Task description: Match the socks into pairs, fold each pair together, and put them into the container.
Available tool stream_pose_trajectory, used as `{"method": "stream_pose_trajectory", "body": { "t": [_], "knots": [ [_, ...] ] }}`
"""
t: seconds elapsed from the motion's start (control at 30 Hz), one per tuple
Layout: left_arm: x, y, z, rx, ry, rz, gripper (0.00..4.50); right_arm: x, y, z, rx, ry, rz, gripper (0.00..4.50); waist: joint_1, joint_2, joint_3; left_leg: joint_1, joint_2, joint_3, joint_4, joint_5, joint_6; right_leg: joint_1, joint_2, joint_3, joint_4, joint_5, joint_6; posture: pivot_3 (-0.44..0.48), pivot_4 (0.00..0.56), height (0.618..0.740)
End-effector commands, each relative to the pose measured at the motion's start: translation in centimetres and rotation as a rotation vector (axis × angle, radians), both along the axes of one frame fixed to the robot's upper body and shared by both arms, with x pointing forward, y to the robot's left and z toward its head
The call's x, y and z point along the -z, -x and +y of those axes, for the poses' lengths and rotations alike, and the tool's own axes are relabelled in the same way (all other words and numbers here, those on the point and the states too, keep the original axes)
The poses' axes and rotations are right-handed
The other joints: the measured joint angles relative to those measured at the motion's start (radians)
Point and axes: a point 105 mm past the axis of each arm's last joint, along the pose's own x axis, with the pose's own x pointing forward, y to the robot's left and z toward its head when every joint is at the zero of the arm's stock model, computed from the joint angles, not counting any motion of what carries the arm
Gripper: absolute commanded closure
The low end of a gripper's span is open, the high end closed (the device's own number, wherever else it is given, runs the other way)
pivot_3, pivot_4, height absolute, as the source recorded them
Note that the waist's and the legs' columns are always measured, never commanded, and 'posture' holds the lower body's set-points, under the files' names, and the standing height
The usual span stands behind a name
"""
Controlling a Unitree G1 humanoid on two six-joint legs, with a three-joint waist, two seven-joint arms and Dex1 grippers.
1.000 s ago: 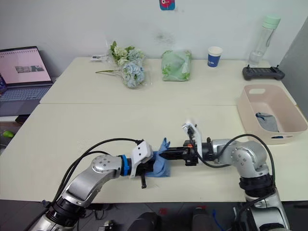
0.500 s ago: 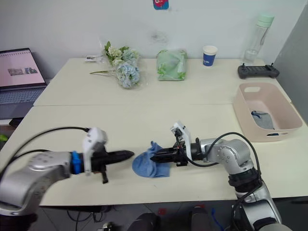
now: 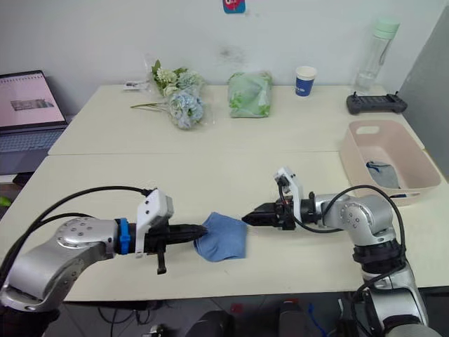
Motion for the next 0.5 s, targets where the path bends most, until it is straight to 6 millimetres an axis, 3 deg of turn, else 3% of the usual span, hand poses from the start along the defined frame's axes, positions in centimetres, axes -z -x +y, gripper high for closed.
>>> {"method": "stream_pose_trajectory", "body": {
  "t": [0.03,0.13,0.5],
  "knots": [
    [3.4,-0.7,1.0,-0.049,-0.099,0.006,4.50,0.2,0.6,0.7,-0.043,0.006,0.007,1.03,-0.001,0.000,0.000,0.000,0.000,0.000,0.000,0.000,0.000,0.000,0.000,0.000,0.000,0.000,0.000,0.000,0.150,0.740],
    [4.5,-0.9,1.6,-0.071,-0.111,0.028,4.50,1.2,1.3,1.5,-0.081,0.011,0.063,1.03,0.004,0.000,0.000,0.000,0.000,-0.001,0.001,-0.001,0.002,0.001,0.000,-0.001,0.000,0.000,0.000,0.000,0.150,0.740],
    [3.7,-0.4,2.1,-0.088,-0.077,0.032,4.50,2.5,1.6,5.9,-0.126,-0.085,0.247,1.03,-0.001,0.000,0.000,0.002,0.000,-0.001,0.000,-0.001,0.002,0.001,0.000,0.000,0.001,0.000,0.000,0.000,0.150,0.740]
  ]
}}
